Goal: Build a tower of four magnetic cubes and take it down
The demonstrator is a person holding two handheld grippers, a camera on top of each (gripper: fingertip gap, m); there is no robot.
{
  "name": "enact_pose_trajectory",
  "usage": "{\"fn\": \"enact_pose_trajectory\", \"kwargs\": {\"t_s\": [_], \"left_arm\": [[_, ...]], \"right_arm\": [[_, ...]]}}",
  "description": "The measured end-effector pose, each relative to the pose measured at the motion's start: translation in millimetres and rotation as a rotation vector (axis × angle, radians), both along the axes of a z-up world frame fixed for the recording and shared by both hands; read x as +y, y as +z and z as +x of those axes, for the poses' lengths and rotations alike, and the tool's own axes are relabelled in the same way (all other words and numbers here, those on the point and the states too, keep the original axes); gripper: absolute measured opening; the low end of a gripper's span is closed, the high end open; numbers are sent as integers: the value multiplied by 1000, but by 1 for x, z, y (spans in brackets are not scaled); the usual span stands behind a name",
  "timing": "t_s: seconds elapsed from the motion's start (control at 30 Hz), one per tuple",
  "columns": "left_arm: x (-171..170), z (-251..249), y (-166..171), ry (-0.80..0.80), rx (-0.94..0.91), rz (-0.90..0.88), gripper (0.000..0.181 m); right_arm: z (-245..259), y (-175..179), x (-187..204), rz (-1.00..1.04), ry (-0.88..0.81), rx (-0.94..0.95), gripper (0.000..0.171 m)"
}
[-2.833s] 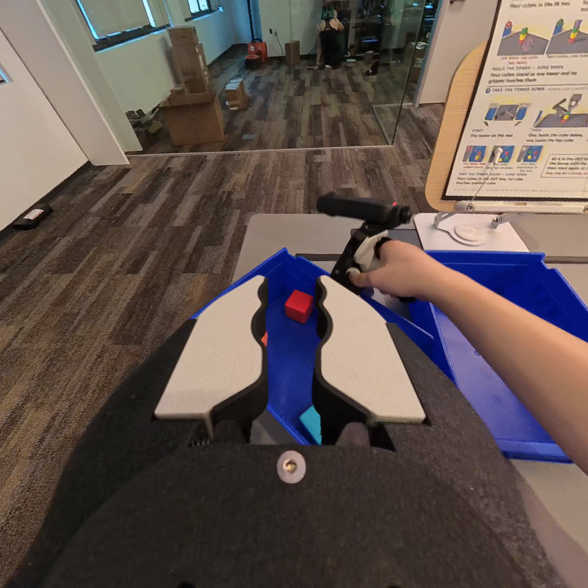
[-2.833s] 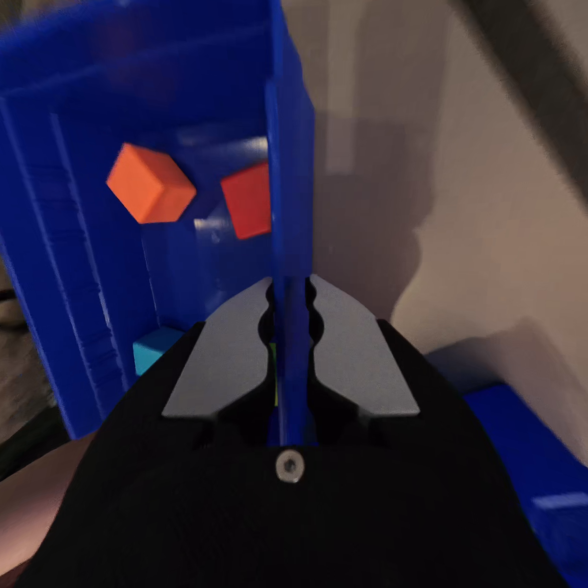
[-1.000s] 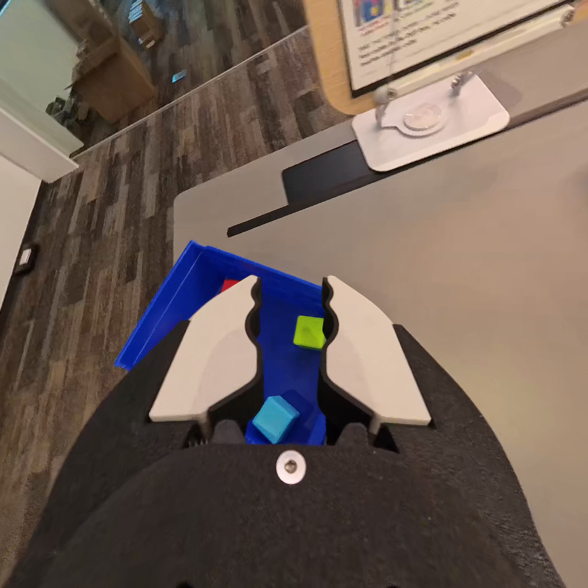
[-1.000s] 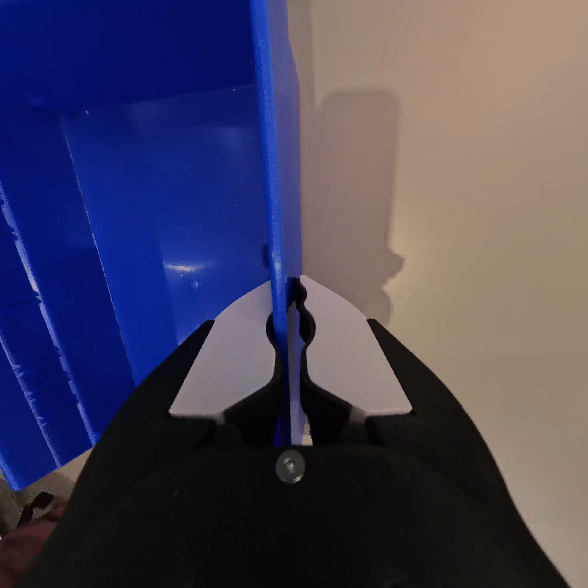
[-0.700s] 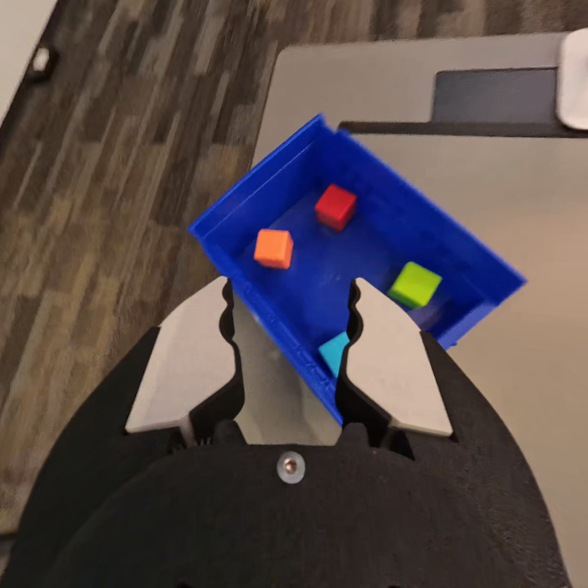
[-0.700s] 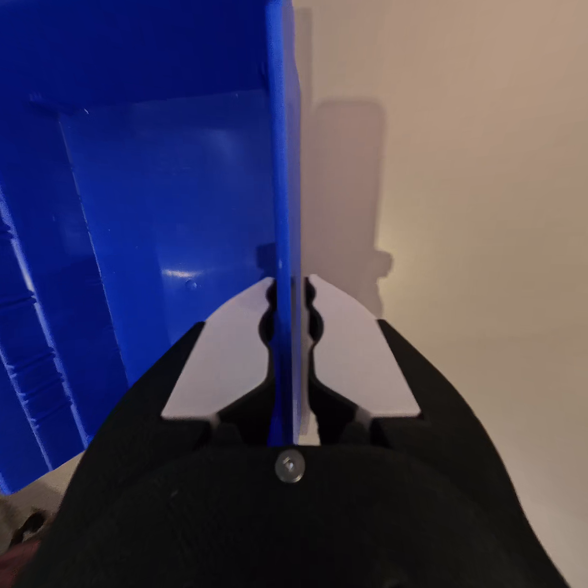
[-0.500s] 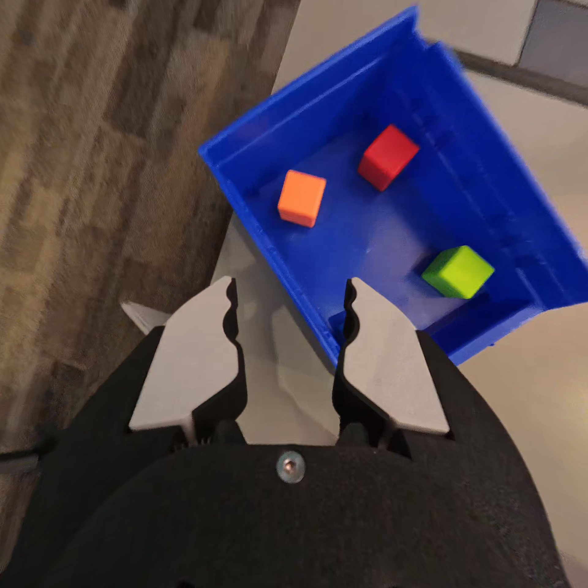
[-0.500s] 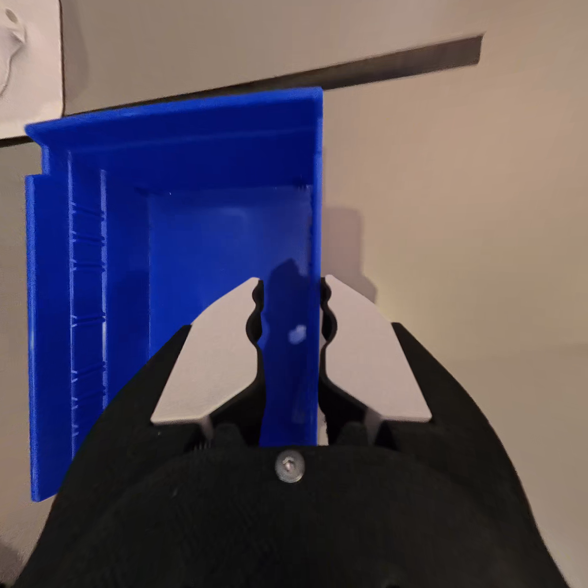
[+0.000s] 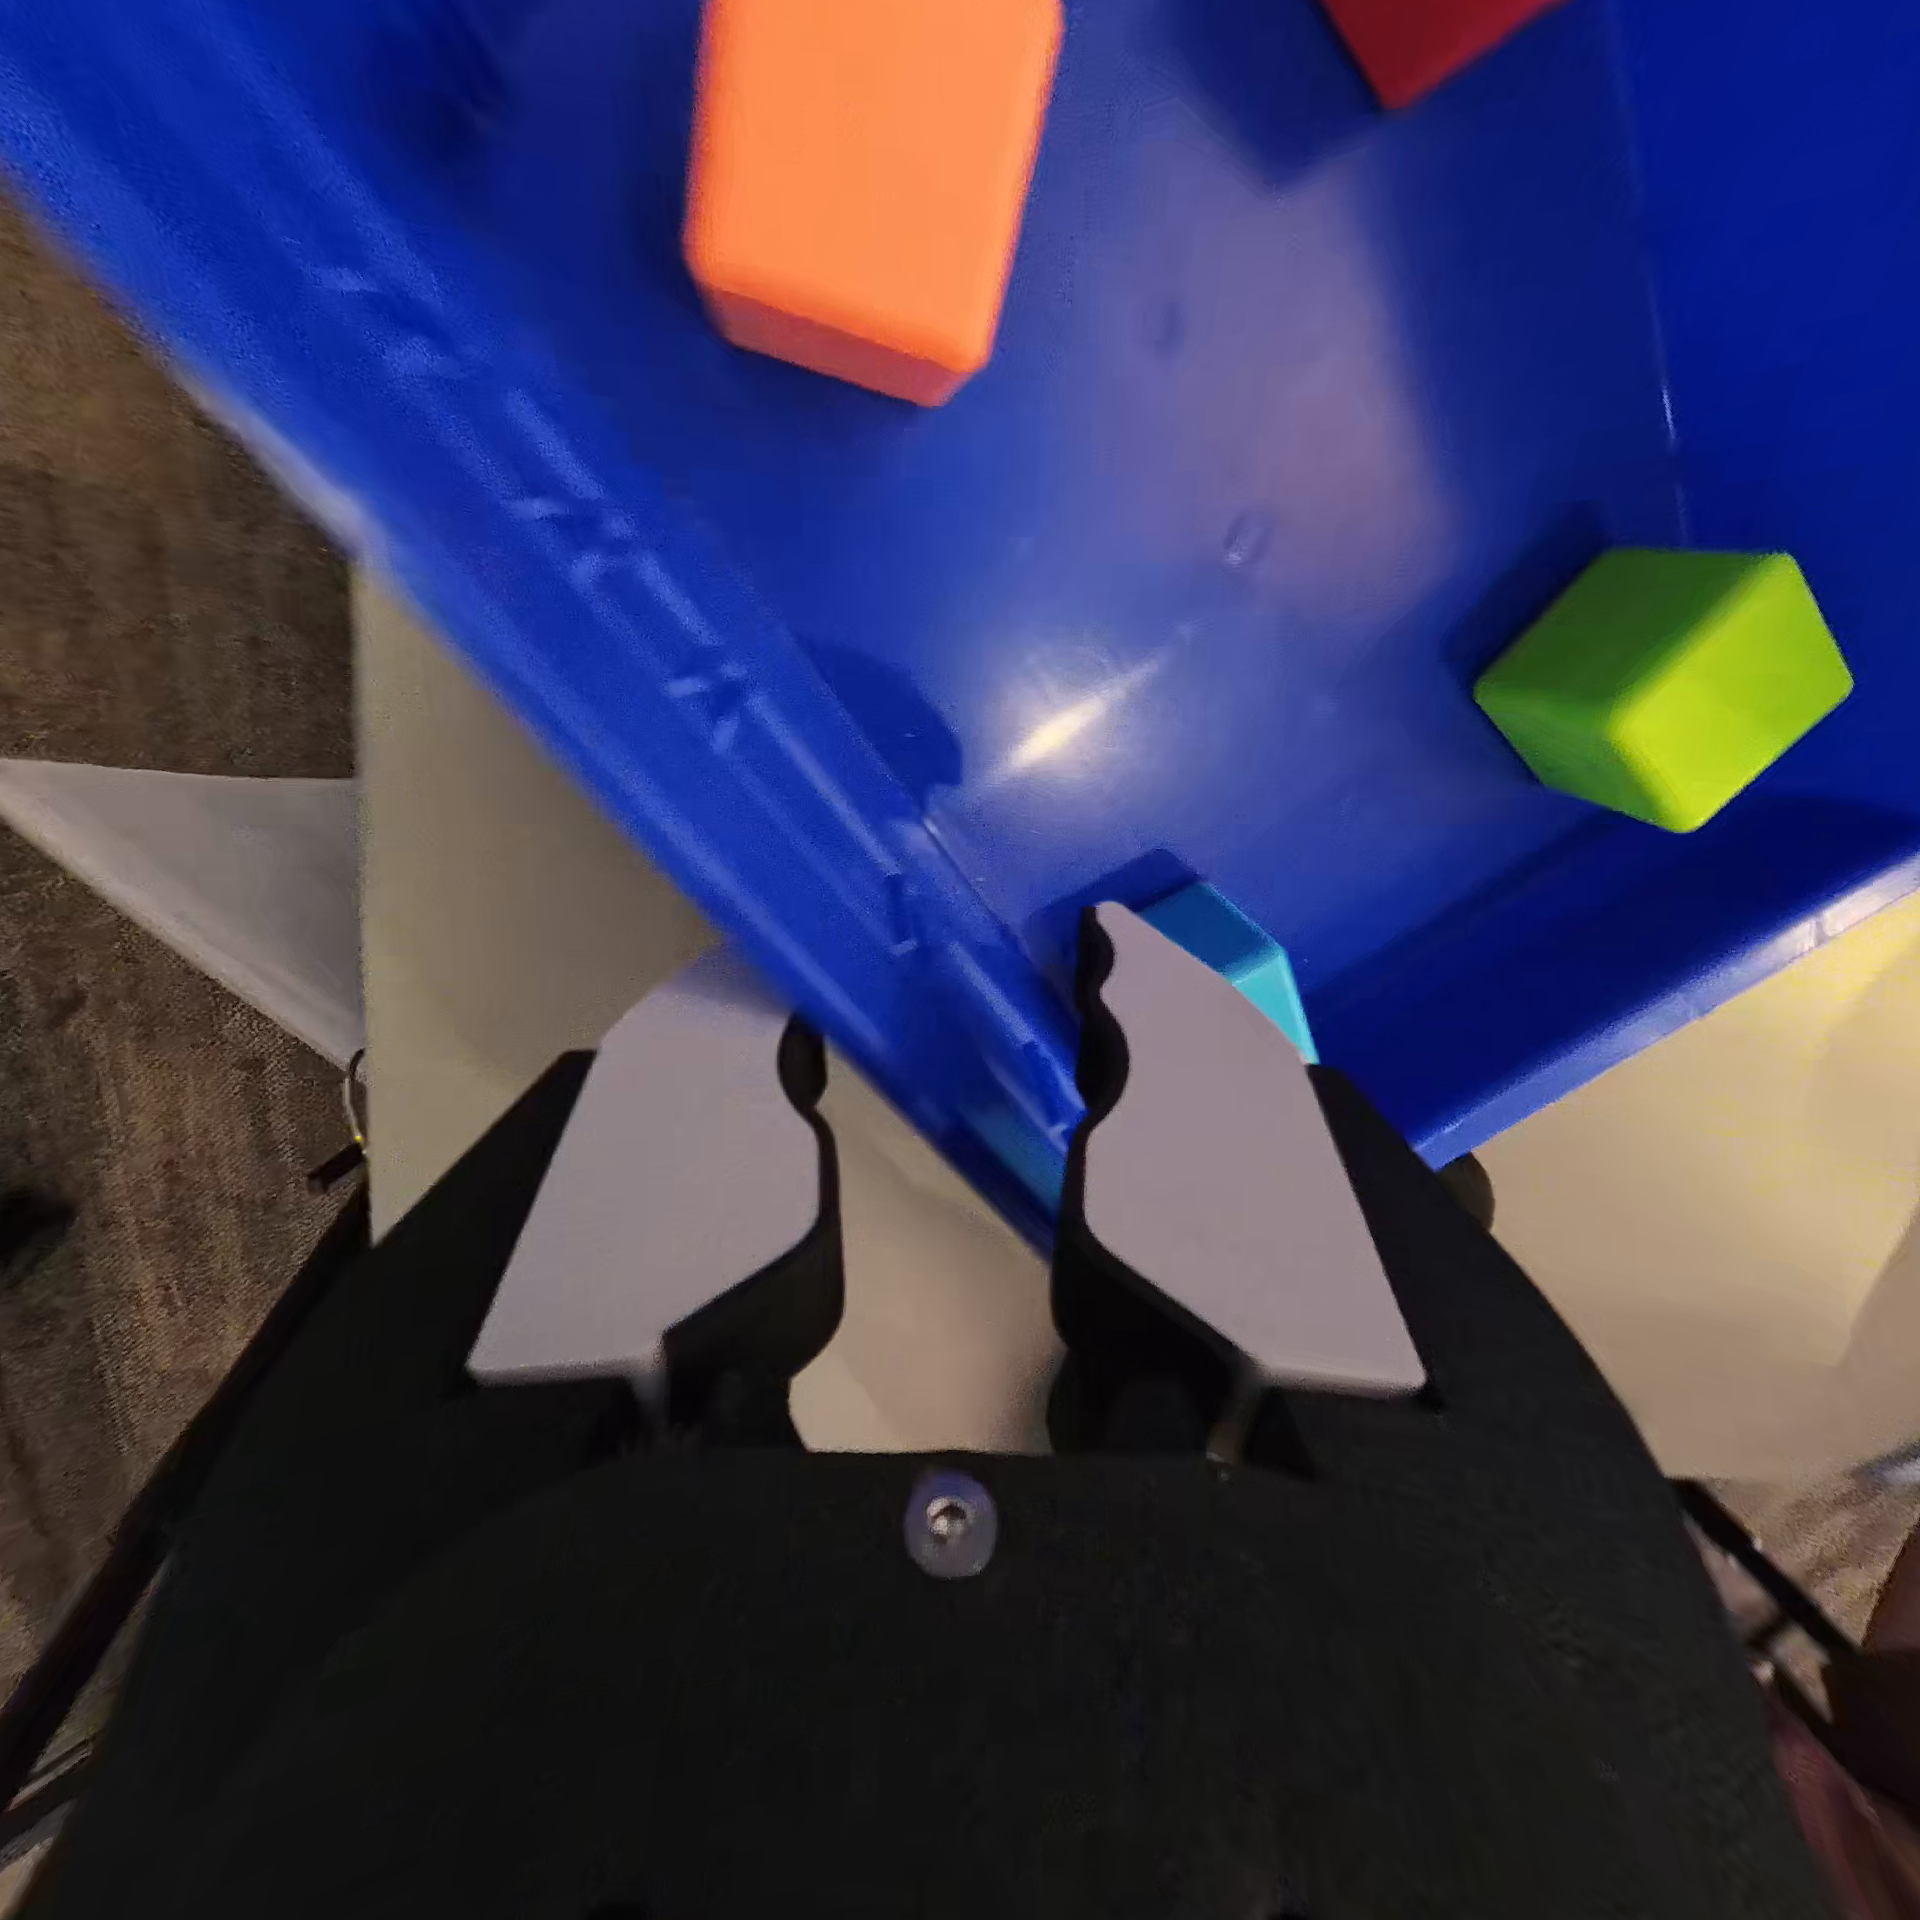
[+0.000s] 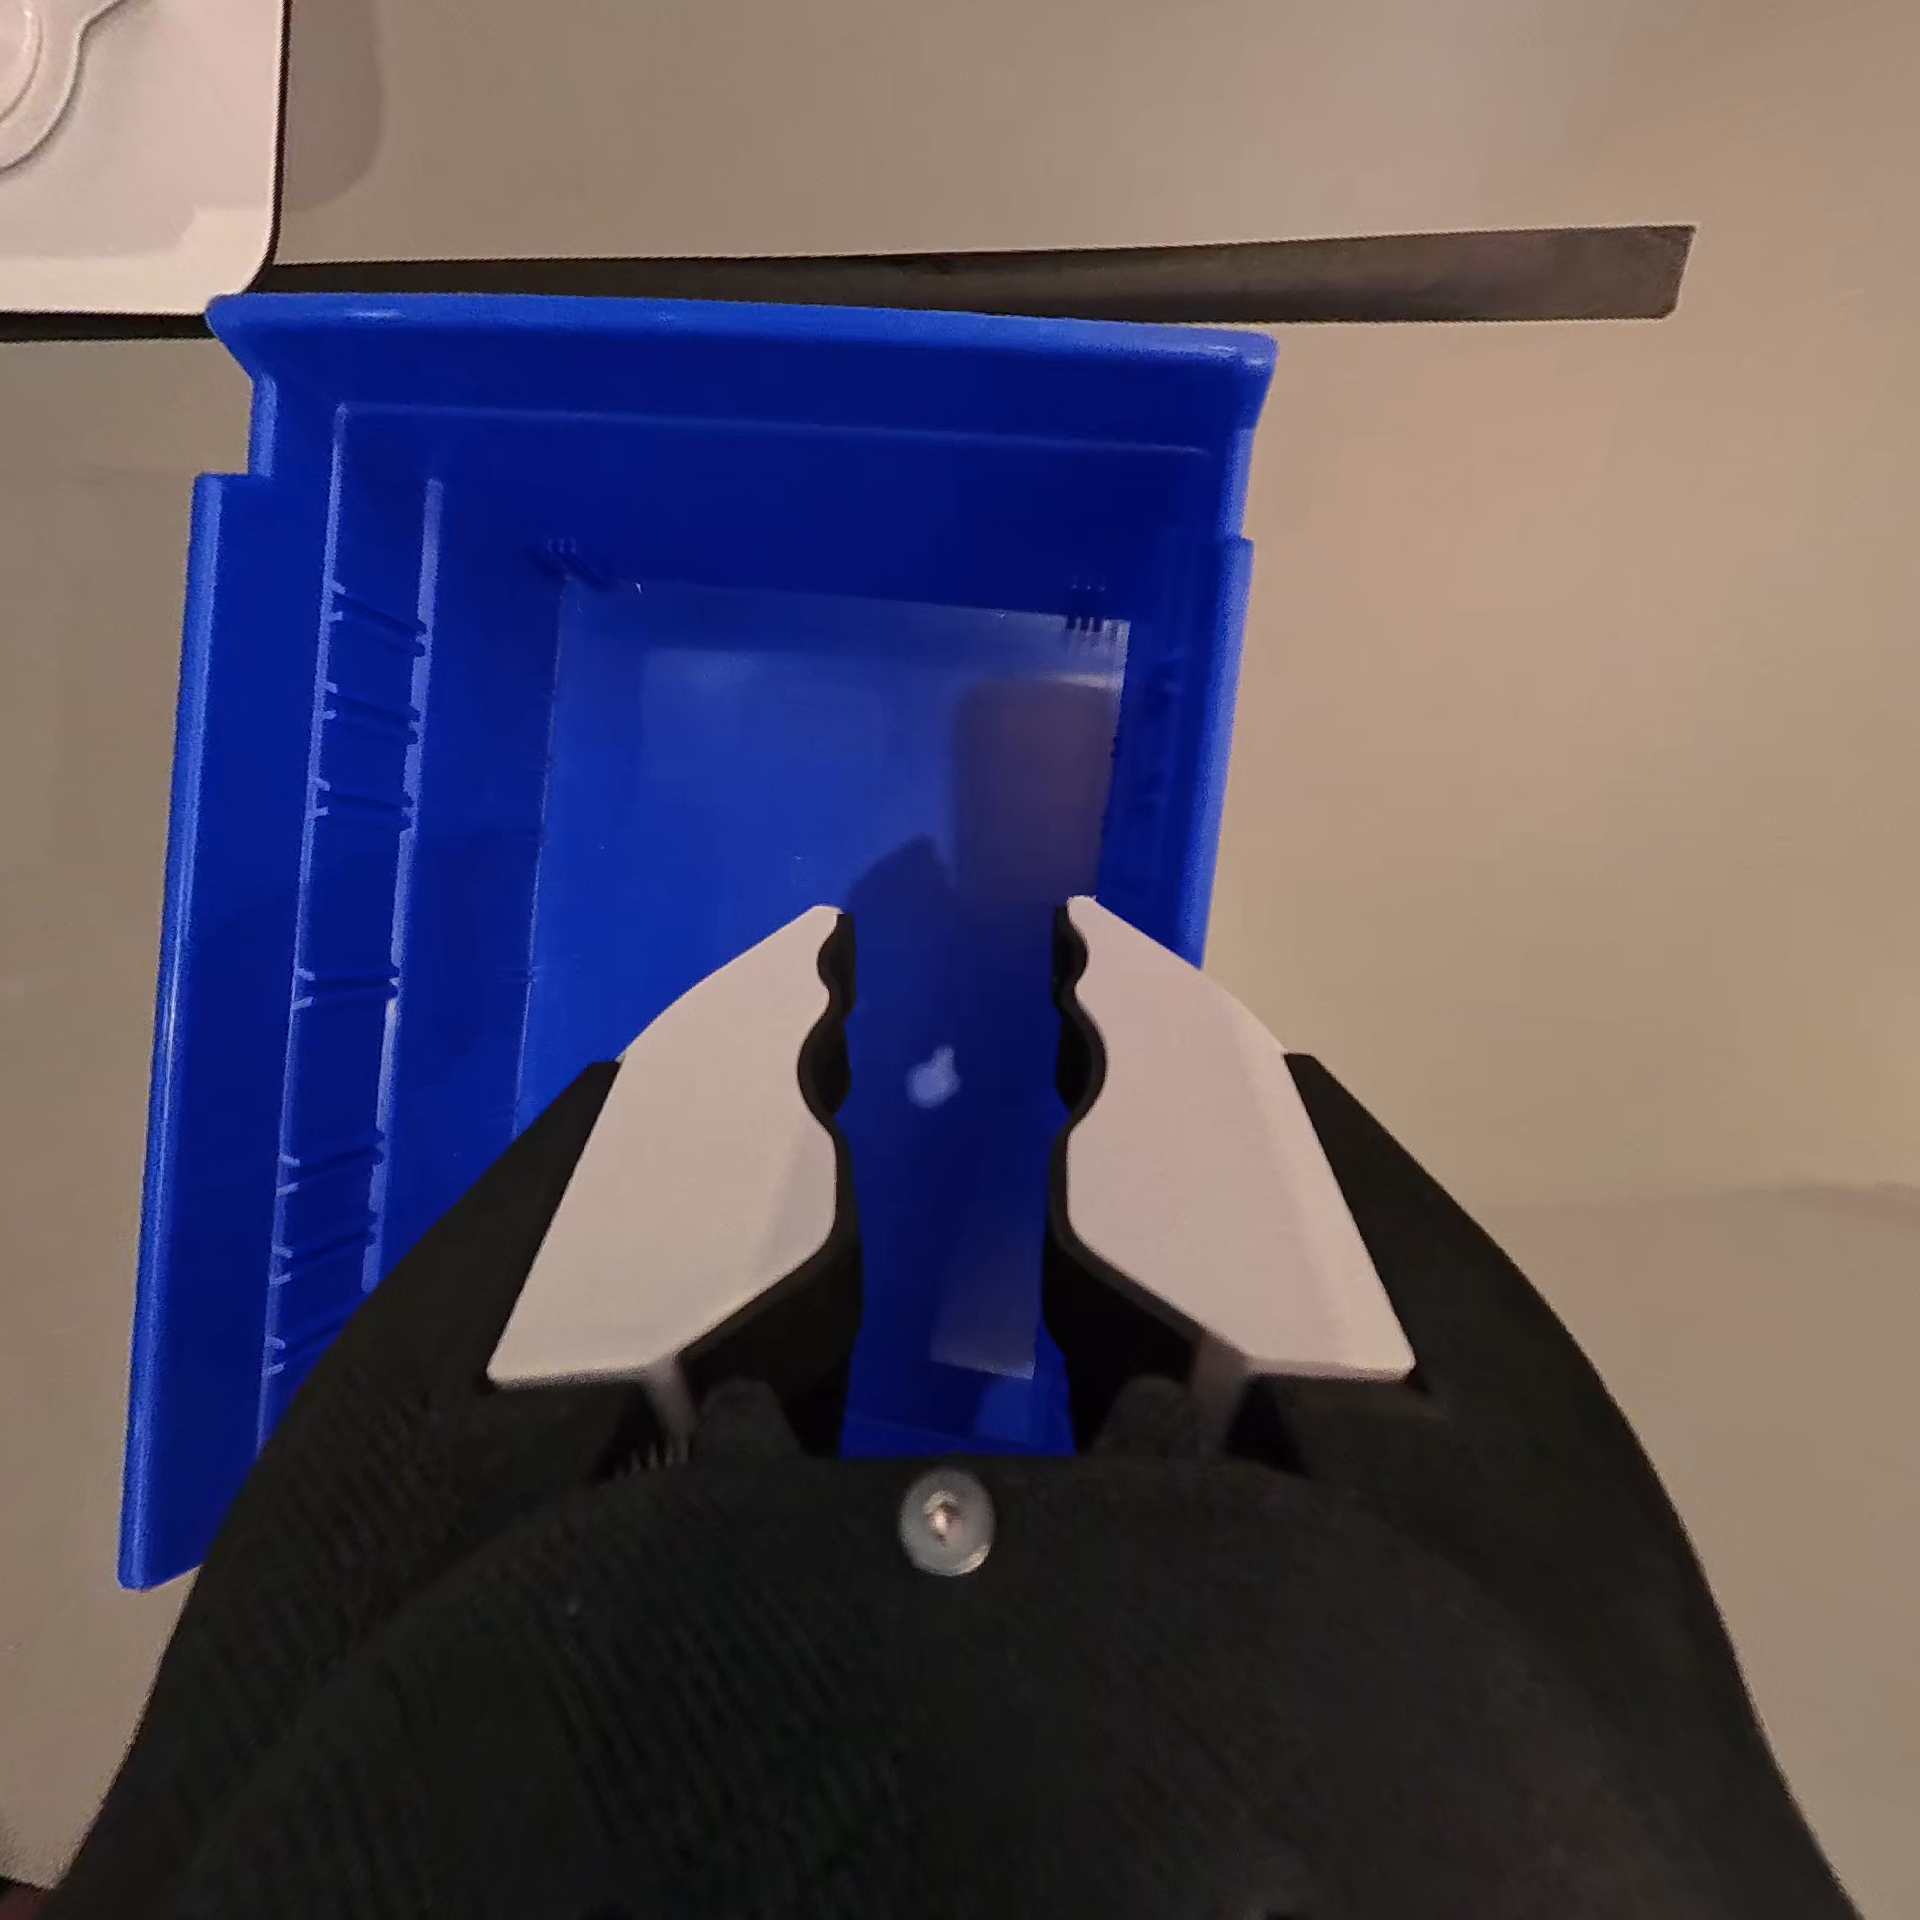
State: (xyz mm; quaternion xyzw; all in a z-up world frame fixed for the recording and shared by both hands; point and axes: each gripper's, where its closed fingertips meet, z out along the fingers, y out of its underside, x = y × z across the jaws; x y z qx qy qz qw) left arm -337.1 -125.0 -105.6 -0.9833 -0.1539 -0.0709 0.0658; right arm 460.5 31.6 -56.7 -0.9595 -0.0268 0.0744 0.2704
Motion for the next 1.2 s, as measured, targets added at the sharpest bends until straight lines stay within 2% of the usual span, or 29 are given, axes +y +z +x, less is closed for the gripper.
{"fn": "enact_pose_trajectory", "kwargs": {"t_s": [0.17,0.37,0.53,0.7,1.03,1.2], "left_arm": [[10,-9,-6,-86,222,-101,45],[56,-6,-7,-246,335,20,35],[75,-2,-8,-424,469,31,43],[98,1,-8,-581,612,64,50],[121,31,-8,-727,626,161,50],[121,34,-6,-712,599,193,46]], "right_arm": [[-8,-4,0,-19,32,-4,39],[-16,-13,-1,-58,73,-29,39],[-15,-27,-6,-128,120,-105,39],[-18,-30,-4,-132,126,-104,39],[-17,-37,-6,-160,132,-110,39],[-20,-43,-6,-188,149,-126,39]]}}
